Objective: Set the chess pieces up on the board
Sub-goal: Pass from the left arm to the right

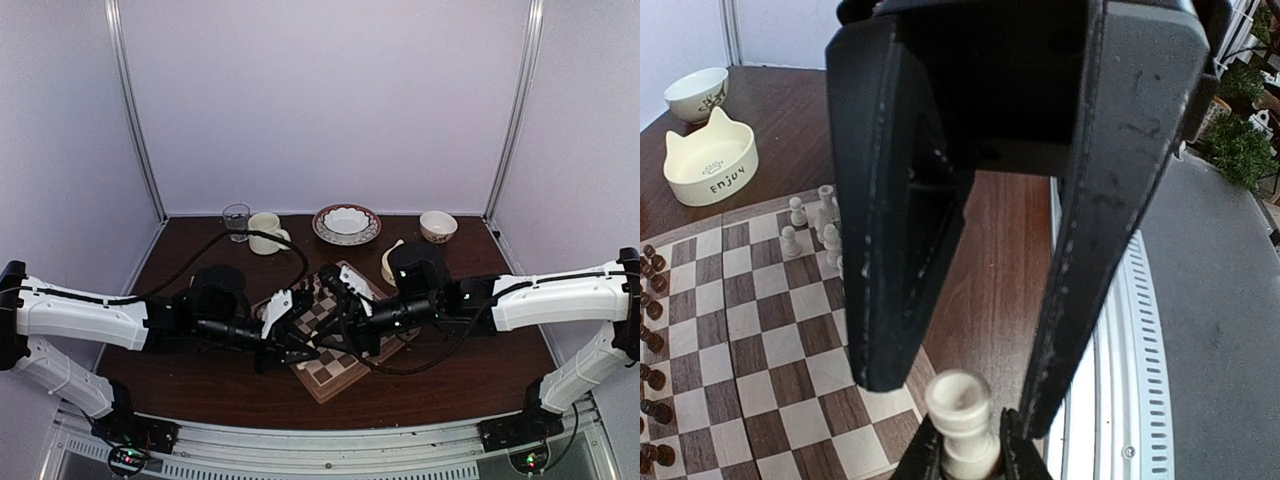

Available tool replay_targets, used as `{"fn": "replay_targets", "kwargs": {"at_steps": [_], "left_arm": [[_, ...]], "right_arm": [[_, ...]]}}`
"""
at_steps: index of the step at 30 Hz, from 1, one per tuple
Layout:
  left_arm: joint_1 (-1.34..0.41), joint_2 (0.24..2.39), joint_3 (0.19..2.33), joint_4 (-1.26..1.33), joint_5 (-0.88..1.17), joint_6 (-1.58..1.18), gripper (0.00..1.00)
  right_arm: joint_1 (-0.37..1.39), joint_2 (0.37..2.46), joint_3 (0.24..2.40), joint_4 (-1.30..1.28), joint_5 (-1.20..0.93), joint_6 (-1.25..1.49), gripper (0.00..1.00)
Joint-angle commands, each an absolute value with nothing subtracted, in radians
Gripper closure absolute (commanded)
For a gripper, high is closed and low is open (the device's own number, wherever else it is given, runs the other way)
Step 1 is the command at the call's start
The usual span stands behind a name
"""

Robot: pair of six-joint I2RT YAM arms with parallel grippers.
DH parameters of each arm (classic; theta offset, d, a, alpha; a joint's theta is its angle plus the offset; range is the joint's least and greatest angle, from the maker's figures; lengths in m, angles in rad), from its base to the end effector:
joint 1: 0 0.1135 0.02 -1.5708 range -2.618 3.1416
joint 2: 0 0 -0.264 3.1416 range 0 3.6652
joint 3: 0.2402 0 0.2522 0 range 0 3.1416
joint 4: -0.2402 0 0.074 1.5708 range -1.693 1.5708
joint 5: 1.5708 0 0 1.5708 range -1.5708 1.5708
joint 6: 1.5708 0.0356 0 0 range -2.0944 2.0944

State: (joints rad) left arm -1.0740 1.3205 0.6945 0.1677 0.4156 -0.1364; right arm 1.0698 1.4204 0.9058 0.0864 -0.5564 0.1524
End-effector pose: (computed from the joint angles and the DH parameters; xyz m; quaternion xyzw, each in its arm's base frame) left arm 0.1226 -0.2564 0.2272 0.4726 0.6921 -0.4380 0.3252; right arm 0.1363 0.2880 0.2629 -0.4913 0.6595 0.4875 0.2933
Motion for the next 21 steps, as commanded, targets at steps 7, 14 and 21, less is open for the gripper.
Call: {"fn": "replay_targets", "kwargs": {"at_steps": [7,14,21], "left_arm": [[-1.082,1.330,0.731,0.208,0.430,-0.120,0.91],[-1.084,1.339,0.738,0.197,0.423,-0.117,0.89],[-1.084,1.326,0.729,0.197,0.391,-0.132,0.68]], "right_arm": [[1.088,1.450,0.932,0.093,-0.597,0.141,0.78],[1.090,1.445,0.926,0.109,-0.600,0.141,0.94],[1.089,1.410,0.895,0.127,-0.538,0.141,0.99]]}}
